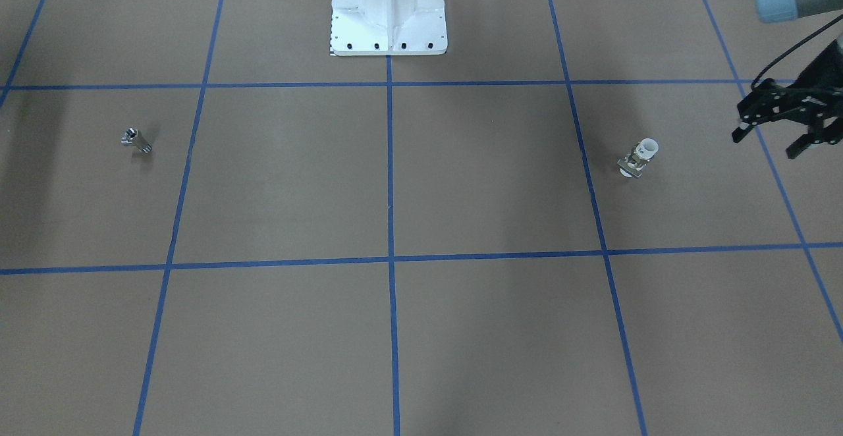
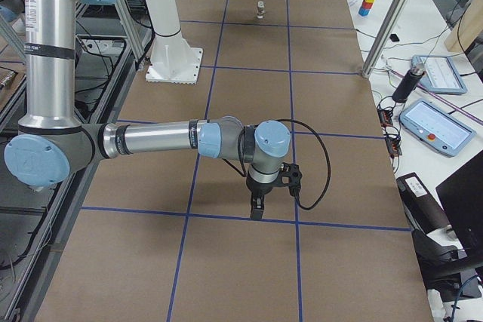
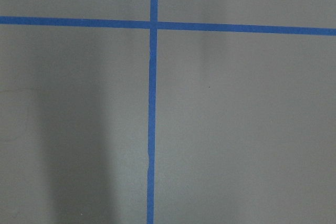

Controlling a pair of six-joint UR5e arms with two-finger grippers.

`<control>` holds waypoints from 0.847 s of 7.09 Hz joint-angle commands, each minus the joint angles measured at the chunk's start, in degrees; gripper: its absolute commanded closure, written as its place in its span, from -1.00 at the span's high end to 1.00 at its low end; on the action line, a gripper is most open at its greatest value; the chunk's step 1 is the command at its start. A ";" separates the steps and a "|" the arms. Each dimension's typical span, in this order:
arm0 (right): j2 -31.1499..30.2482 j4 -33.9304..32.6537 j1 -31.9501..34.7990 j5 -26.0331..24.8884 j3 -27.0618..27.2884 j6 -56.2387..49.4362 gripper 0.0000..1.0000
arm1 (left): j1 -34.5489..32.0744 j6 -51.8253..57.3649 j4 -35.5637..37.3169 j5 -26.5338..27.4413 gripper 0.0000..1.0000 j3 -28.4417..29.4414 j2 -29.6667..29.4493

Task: Assemble PPR valve and pipe with both arms
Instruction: 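Move the left gripper down onto the upright white PPR pipe piece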

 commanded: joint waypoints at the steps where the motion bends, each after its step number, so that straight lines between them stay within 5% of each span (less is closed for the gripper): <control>1: -0.26 0.00 0.00 0.00 0.00 0.00 1.00 | 9.38 -7.80 -3.09 7.64 1.00 0.00 0.46; 6: -0.52 0.00 0.00 0.00 -0.18 0.00 1.00 | 21.96 -17.12 -2.74 15.70 1.00 0.26 0.11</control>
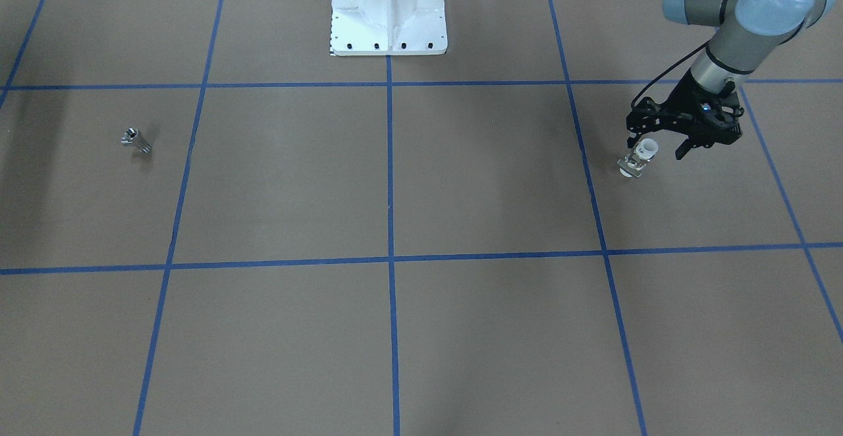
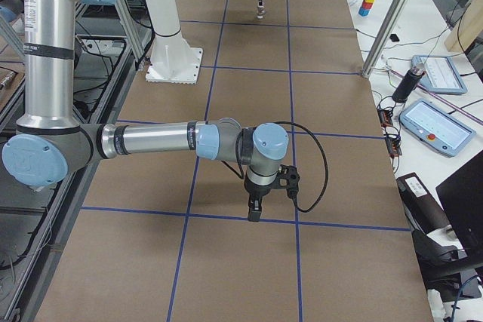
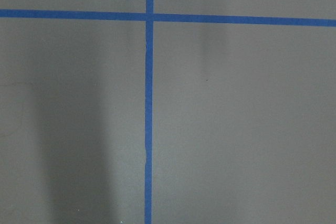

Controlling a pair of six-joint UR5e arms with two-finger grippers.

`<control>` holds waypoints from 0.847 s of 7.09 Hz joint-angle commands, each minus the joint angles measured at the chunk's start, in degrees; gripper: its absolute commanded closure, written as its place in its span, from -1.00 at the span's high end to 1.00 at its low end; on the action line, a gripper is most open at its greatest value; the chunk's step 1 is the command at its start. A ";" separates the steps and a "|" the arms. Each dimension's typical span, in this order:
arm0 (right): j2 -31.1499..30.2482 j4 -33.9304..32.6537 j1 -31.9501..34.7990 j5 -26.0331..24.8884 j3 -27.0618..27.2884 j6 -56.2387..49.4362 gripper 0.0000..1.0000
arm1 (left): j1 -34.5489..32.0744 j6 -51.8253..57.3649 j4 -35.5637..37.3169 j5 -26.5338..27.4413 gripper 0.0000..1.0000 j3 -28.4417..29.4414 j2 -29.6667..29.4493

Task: Assemble PPR valve and pipe with both arms
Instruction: 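Move the left gripper down onto the upright white PPR pipe piece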

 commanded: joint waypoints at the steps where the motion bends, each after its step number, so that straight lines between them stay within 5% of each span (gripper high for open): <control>1: -0.02 0.00 0.00 0.00 -0.18 0.00 1.00 | 2.83 -1.77 0.10 1.12 0.99 0.29 0.07; 6: 0.07 0.00 0.00 0.00 -0.44 0.09 1.00 | 2.83 -1.68 0.19 2.26 0.76 0.81 0.51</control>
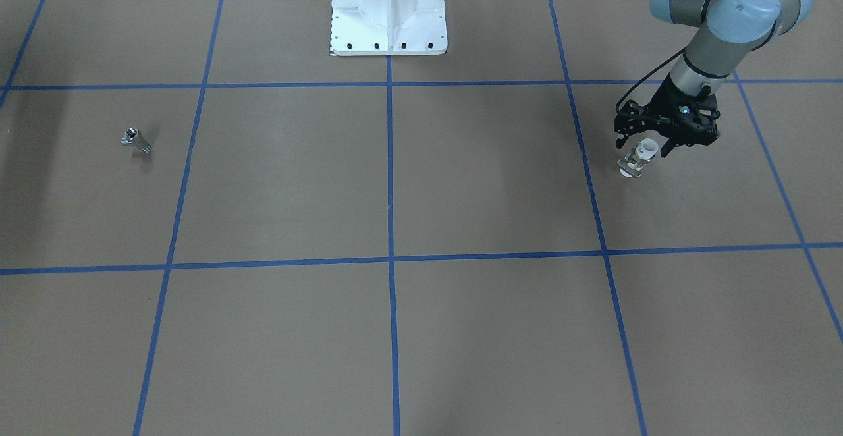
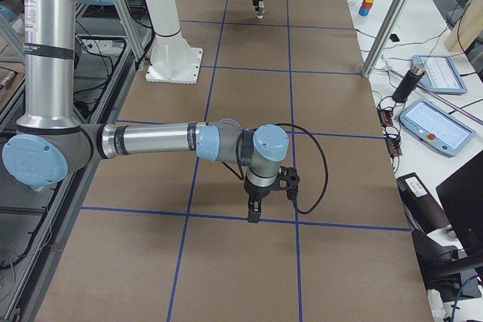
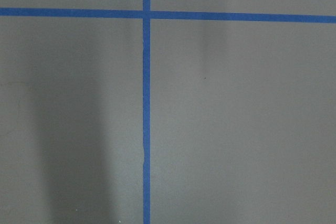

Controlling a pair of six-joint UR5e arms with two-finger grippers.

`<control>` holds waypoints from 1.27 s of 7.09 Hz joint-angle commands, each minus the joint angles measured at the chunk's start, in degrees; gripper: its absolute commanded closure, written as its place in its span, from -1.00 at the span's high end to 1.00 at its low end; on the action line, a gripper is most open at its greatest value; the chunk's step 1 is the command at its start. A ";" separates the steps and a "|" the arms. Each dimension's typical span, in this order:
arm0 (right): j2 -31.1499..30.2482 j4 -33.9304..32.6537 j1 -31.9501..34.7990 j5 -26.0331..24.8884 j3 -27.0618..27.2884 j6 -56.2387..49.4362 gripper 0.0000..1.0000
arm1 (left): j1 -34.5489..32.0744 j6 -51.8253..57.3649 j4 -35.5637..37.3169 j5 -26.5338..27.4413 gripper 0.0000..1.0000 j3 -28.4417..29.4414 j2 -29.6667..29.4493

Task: Assemble PPR valve and pipe with both arms
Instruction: 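Move the left gripper down onto the upright white PPR pipe piece, then close the left gripper on the white pipe piece and lift it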

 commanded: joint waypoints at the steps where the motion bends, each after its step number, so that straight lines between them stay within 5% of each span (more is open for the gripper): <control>1: 0.01 0.00 0.00 0.00 -0.01 0.04 1.00 | 0.01 0.09 0.01 0.06 0.72 0.19 0.10; 3: 0.10 0.00 -0.09 0.00 -0.01 0.04 1.00 | 0.01 0.44 0.01 0.06 0.60 0.19 0.01; 5: 0.10 0.00 -0.09 0.00 -0.01 0.04 1.00 | 0.01 0.53 0.01 -0.02 -0.65 0.19 -0.51; 6: 0.10 0.00 -0.09 -0.09 -0.09 0.04 1.00 | 0.01 0.53 0.01 -0.02 -1.00 0.02 -0.78; 8: 0.10 0.00 -0.09 -0.09 -0.01 0.04 1.00 | 0.01 -0.43 2.27 -0.46 -1.00 -1.29 -2.87; 9: 0.10 0.00 -0.09 -0.09 -0.09 0.04 1.00 | 0.01 -2.87 9.60 -0.38 -1.00 -3.74 -7.15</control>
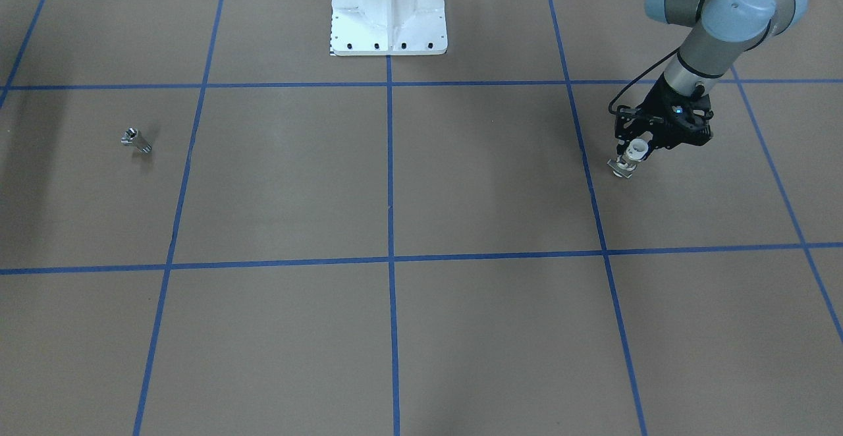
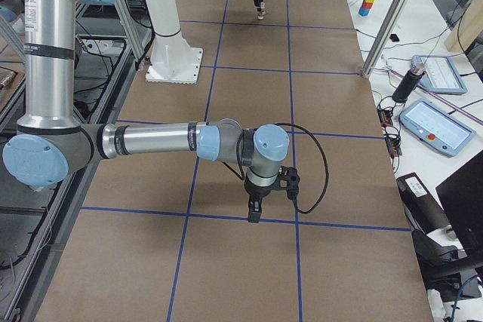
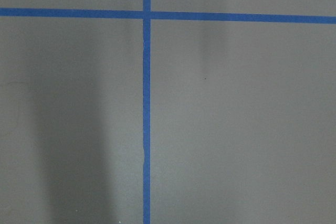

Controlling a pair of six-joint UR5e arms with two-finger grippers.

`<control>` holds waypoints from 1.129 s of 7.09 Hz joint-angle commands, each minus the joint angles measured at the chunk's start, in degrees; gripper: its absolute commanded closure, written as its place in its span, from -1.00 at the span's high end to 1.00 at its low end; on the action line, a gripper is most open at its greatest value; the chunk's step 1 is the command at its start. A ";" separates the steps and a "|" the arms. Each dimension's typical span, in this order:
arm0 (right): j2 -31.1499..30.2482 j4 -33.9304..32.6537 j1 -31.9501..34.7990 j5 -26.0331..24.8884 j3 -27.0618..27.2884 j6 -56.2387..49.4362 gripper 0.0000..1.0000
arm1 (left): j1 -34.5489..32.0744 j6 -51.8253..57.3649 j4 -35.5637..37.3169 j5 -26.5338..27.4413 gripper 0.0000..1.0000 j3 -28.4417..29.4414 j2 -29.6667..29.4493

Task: Assemble PPR valve and pipe with both arms
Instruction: 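Close the left gripper on the white pipe piece and lift it, then carry the white pipe piece with the left gripper to the table centre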

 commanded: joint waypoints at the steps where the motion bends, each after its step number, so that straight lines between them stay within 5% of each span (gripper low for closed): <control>1: 0.00 0.00 0.00 -0.01 0.03 0.00 1.00 | 0.26 -6.92 12.72 0.15 -1.00 -3.05 -10.18; 4: 0.00 0.00 0.00 -0.01 -0.06 0.00 1.00 | 12.00 -22.82 28.02 5.04 -1.00 -1.32 -30.91; 8: 0.00 0.00 0.00 0.08 -0.06 0.00 1.00 | 16.35 -34.56 29.22 9.56 -1.00 18.52 -50.92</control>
